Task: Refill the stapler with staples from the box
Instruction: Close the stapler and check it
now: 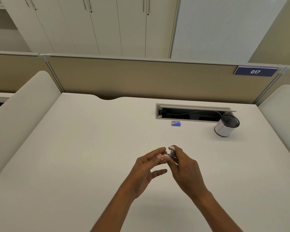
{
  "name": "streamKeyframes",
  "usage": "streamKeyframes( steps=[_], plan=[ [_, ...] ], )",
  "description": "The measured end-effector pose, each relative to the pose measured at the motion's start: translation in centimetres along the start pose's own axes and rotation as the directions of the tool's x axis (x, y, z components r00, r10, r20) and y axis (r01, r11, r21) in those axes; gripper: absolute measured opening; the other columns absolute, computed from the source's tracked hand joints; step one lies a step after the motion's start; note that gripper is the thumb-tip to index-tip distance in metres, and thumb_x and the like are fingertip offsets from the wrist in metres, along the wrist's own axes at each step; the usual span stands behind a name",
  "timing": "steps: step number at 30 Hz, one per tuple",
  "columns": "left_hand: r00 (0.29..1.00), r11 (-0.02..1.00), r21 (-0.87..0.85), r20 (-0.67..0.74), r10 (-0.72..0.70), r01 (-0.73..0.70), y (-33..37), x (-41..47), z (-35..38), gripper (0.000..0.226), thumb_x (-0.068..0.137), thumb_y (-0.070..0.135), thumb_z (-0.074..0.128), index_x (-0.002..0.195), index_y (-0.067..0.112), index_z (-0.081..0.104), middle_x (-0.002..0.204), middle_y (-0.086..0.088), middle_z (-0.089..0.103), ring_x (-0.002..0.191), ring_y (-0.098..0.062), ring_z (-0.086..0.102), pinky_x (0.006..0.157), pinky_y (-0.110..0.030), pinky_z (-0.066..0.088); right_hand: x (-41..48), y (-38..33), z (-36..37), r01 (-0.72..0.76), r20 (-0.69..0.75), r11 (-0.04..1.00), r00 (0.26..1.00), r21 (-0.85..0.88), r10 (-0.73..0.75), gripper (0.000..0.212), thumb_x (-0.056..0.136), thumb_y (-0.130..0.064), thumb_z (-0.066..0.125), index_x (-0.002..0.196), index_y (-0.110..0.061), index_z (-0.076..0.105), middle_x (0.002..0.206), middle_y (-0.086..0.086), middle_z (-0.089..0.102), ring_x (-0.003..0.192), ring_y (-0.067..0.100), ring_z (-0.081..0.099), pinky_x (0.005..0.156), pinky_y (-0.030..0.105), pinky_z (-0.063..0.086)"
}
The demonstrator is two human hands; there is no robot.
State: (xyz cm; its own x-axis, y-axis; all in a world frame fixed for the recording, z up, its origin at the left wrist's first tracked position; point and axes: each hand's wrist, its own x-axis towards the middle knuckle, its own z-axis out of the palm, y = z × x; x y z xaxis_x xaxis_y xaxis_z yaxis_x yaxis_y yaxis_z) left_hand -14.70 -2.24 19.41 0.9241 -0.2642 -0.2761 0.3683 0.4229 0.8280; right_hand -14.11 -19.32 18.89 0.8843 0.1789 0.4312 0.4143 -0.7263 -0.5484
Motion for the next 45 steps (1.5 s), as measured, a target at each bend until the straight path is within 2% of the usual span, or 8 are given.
streamKeyframes(
  steps=[5, 19, 22, 26, 28, 32, 38, 45],
  plan=[
    [0.998, 0.999, -0.050, 0.063, 0.022, -0.019, -0.2, -0.1, 0.3, 0.042, 0.098, 0.036, 0.068, 0.139, 0.026, 0.066, 0.147, 0.005, 0.062, 0.137, -0.016, 0.057, 0.100, -0.039, 0.057, 0.1, -0.4, 0.2, -0.005, 0.026, 1.000, 1.000, 0.010, 0.005, 0.043, 0.102, -0.051, 0.041, 0.124, -0.018, 0.056, 0.081, -0.022, 0.054, 0.064, 0.001, 0.053, 0.057, 0.001, 0.038],
    [0.999, 0.999, -0.050, 0.036, -0.008, 0.010, -0.4, 0.1, 0.5, 0.039, 0.097, 0.035, 0.070, 0.134, 0.022, 0.070, 0.136, -0.007, 0.071, 0.121, -0.024, 0.069, 0.096, -0.039, 0.058, 0.0, 0.0, 1.0, -0.149, 0.112, 0.927, 0.987, 0.344, 0.117, 0.030, 0.103, -0.056, 0.038, 0.102, -0.033, 0.058, 0.073, -0.007, 0.067, 0.065, 0.011, 0.066, 0.055, 0.018, 0.047],
    [1.000, 1.000, -0.001, -0.002, 0.011, -0.011, -0.2, 0.2, 0.5, 0.045, 0.089, 0.041, 0.079, 0.129, 0.020, 0.074, 0.126, -0.006, 0.076, 0.113, -0.021, 0.072, 0.096, -0.042, 0.059, 0.4, -0.3, 0.5, -0.332, 0.270, 0.736, 0.940, 0.590, 0.207, 0.035, 0.103, -0.053, 0.043, 0.095, -0.026, 0.065, 0.070, 0.001, 0.068, 0.048, 0.009, 0.055, 0.047, 0.022, 0.042],
    [0.998, 0.999, 0.034, -0.049, 0.035, -0.033, 0.2, 0.4, 0.3, 0.043, 0.087, 0.043, 0.081, 0.119, 0.015, 0.078, 0.111, -0.006, 0.079, 0.108, -0.023, 0.074, 0.088, -0.036, 0.060, 1.3, -0.2, -1.1, -0.699, 0.659, 0.142, 0.711, 0.701, 0.243, 0.057, 0.102, -0.057, 0.042, 0.087, -0.007, 0.066, 0.068, 0.012, 0.060, 0.041, 0.014, 0.041, 0.041, 0.023, 0.030],
    [0.998, 0.999, 0.011, -0.051, 0.033, -0.032, 0.3, 0.5, 0.2, 0.042, 0.086, 0.040, 0.082, 0.118, 0.014, 0.078, 0.116, -0.011, 0.078, 0.113, -0.026, 0.073, 0.087, -0.037, 0.061, 1.8, 0.0, -1.6, -0.770, 0.767, -0.056, 0.623, 0.636, 0.153, 0.062, 0.102, -0.056, 0.040, 0.079, -0.003, 0.063, 0.059, 0.007, 0.057, 0.035, 0.010, 0.036, 0.037, 0.021, 0.027],
    [1.000, 1.000, 0.009, -0.008, 0.016, -0.016, 0.6, 0.6, 0.3, 0.045, 0.083, 0.039, 0.084, 0.120, 0.014, 0.078, 0.112, -0.009, 0.079, 0.113, -0.024, 0.073, 0.086, -0.037, 0.061, 2.4, -0.1, -1.9, -0.812, 0.822, -0.137, 0.568, 0.568, 0.043, 0.070, 0.103, -0.058, 0.033, 0.068, -0.003, 0.060, 0.045, 0.002, 0.052, 0.028, 0.006, 0.033, 0.034, 0.021, 0.017],
    [1.000, 0.999, 0.034, 0.025, -0.010, 0.009, 0.8, 0.6, 0.0, 0.050, 0.080, 0.041, 0.087, 0.120, 0.012, 0.078, 0.101, -0.004, 0.078, 0.107, -0.022, 0.072, 0.090, -0.043, 0.060, 2.5, 0.3, -2.0, -0.830, 0.842, -0.151, 0.539, 0.536, 0.025, 0.076, 0.100, -0.066, 0.032, 0.071, -0.003, 0.063, 0.046, 0.001, 0.051, 0.027, 0.006, 0.034, 0.029, 0.017, 0.026],
    [1.000, 0.997, 0.078, -0.006, -0.005, 0.005, 0.7, 0.4, 0.3, 0.047, 0.079, 0.041, 0.087, 0.116, 0.013, 0.080, 0.119, -0.012, 0.077, 0.112, -0.026, 0.072, 0.088, -0.040, 0.061, 2.0, 0.4, -1.5, -0.841, 0.850, -0.125, 0.526, 0.526, 0.035, 0.078, 0.089, -0.080, 0.038, 0.072, -0.004, 0.048, 0.043, 0.002, 0.039, 0.030, 0.009, 0.025, 0.030, 0.019, 0.024]
  ],
)
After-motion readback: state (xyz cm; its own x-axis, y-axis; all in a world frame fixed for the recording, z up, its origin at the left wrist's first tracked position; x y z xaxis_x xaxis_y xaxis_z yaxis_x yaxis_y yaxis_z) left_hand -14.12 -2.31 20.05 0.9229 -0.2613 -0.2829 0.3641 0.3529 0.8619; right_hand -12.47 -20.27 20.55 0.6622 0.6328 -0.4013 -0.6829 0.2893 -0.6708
